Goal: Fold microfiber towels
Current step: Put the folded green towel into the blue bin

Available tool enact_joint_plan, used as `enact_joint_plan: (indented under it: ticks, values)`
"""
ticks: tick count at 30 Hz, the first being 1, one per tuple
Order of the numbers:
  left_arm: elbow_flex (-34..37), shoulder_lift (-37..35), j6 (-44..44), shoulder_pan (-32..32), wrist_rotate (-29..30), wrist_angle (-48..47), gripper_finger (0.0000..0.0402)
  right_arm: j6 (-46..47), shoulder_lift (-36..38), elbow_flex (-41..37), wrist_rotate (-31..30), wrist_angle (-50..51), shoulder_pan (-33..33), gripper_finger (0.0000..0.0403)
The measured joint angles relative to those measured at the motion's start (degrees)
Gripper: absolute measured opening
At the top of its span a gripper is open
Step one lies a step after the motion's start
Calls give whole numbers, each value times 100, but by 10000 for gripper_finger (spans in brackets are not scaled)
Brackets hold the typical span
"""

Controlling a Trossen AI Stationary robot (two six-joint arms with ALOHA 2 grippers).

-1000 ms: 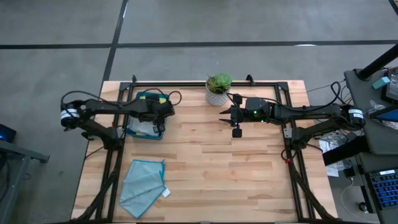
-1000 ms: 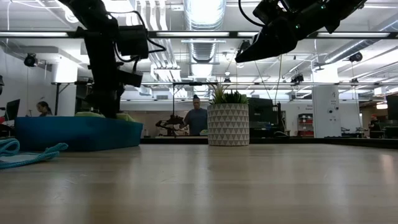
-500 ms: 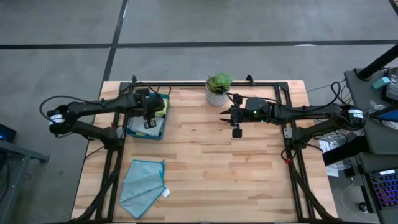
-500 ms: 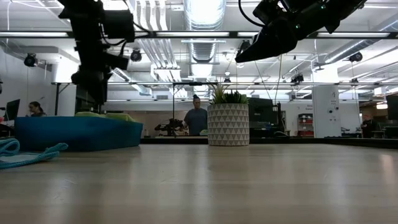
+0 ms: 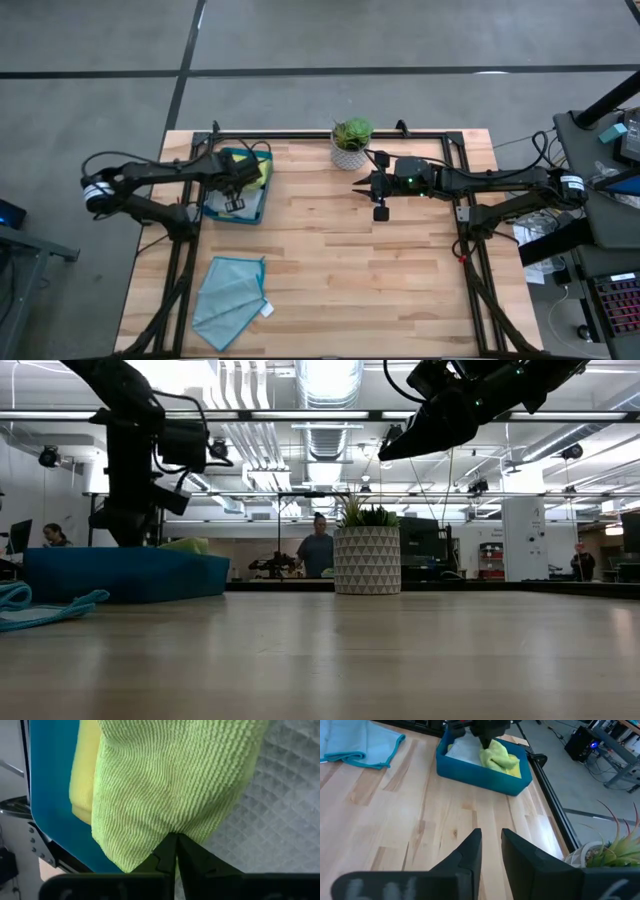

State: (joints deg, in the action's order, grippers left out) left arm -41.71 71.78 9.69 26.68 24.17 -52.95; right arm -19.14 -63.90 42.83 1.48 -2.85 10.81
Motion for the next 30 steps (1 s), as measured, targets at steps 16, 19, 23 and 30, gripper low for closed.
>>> enact_joint_plan:
  ticks: [16,19,23,30]
  values:
    - [-1034,30,15,-2,-26,198,2,-18,0,0,0,7,0,63]
    - [-986,85,150,32,-608,711,1,-37,0,0,0,17,0,64]
    - [-794,309,-7,57,-1231,1281,1,-37,0,0,0,80,0,63]
    - [-813,852,1,59,-1214,1287,0,-48,0,0,-1,87,0,63]
